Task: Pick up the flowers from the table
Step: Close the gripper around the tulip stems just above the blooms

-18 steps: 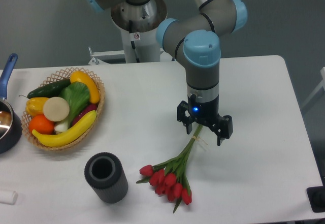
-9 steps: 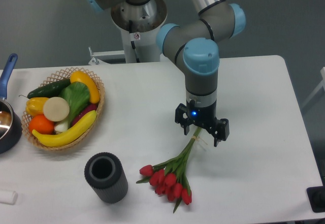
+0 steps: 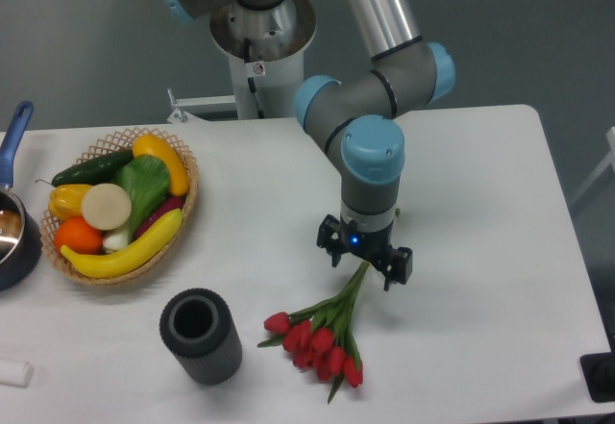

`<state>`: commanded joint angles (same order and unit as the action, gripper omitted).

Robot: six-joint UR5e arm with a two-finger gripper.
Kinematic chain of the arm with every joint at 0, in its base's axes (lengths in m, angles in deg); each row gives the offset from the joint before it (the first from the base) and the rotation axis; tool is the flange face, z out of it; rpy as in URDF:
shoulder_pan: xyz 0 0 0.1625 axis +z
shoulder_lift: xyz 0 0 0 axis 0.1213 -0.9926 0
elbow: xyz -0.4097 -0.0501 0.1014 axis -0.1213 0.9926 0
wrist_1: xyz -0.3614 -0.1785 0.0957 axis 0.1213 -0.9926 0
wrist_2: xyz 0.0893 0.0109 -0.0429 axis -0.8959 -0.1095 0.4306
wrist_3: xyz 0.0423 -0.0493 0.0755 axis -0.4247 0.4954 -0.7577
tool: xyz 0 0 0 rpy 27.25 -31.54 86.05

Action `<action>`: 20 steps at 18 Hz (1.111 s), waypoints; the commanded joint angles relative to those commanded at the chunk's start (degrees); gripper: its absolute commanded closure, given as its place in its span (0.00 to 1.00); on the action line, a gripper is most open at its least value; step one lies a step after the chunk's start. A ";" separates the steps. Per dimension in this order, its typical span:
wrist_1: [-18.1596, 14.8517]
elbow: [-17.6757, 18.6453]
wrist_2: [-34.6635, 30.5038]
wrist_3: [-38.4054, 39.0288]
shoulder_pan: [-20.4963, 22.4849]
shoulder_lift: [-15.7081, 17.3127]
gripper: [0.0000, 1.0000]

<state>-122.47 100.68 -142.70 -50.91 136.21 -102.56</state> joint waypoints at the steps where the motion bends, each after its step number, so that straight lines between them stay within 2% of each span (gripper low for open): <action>1: 0.00 0.09 0.09 -0.08 0.00 -0.18 0.00; 11: 0.53 0.00 0.09 0.18 -0.09 -1.85 0.00; 14: 0.61 -0.44 0.09 -0.26 -0.09 -3.25 0.00; 15: 0.62 -0.70 0.09 -0.35 0.00 -3.69 0.03; 18: 0.70 -0.79 0.09 -0.35 0.00 -3.78 0.20; 20: 0.62 -0.79 0.09 -0.35 0.00 -3.69 0.39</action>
<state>-121.85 99.89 -142.61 -51.25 136.21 -106.25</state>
